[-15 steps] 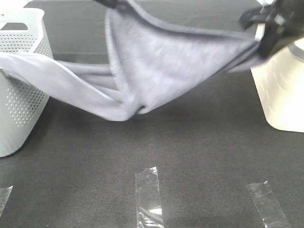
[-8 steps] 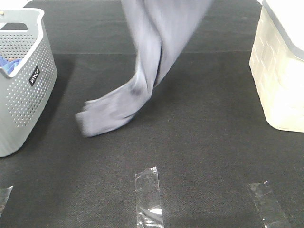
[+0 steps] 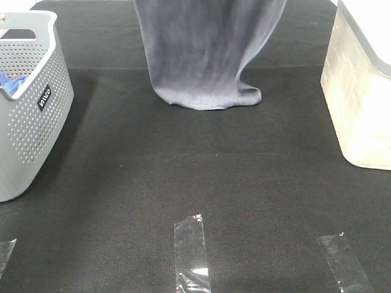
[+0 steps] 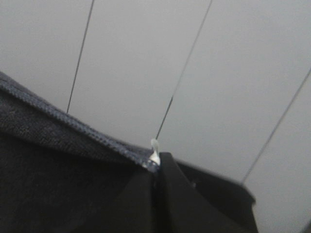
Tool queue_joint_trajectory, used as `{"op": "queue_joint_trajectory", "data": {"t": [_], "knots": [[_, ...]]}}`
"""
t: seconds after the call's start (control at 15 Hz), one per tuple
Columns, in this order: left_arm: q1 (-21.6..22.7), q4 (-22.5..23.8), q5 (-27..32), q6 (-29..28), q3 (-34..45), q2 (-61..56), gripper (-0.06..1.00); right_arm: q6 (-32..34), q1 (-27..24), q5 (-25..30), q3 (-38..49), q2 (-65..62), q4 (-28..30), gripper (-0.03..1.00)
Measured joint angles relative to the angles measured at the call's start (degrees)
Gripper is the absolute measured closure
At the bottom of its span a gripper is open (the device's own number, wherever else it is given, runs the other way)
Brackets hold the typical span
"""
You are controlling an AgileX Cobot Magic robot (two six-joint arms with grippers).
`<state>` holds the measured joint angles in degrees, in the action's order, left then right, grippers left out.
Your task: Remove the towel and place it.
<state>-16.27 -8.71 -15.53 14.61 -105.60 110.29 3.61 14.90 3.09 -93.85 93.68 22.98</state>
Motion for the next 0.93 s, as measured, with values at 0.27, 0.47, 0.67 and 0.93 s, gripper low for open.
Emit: {"op": "queue_joint_trajectory", "data": {"t": [0.27, 0.47, 0.67, 0.93], "knots": [[0.06, 0.34, 38.45, 0.0, 0.0, 3.15, 0.94, 0.11, 0.06, 31.57, 0.0, 5.79, -10.94, 0.97], [0.69, -0.4, 59.76, -1.6, 0.0, 3.67, 0.94, -1.55, -0.06, 46.47, 0.0, 9.91, -19.31, 0.97], [1.09, -0.46, 76.83, -7.28, 0.0, 3.67, 0.94, -4.41, -0.17, 58.21, 0.0, 11.4, -27.67, 0.97], [1.43, 1.09, 84.28, -9.22, 0.0, 4.18, 0.94, -6.13, -0.29, 64.74, 0.0, 14.55, -34.38, 0.97]]}}
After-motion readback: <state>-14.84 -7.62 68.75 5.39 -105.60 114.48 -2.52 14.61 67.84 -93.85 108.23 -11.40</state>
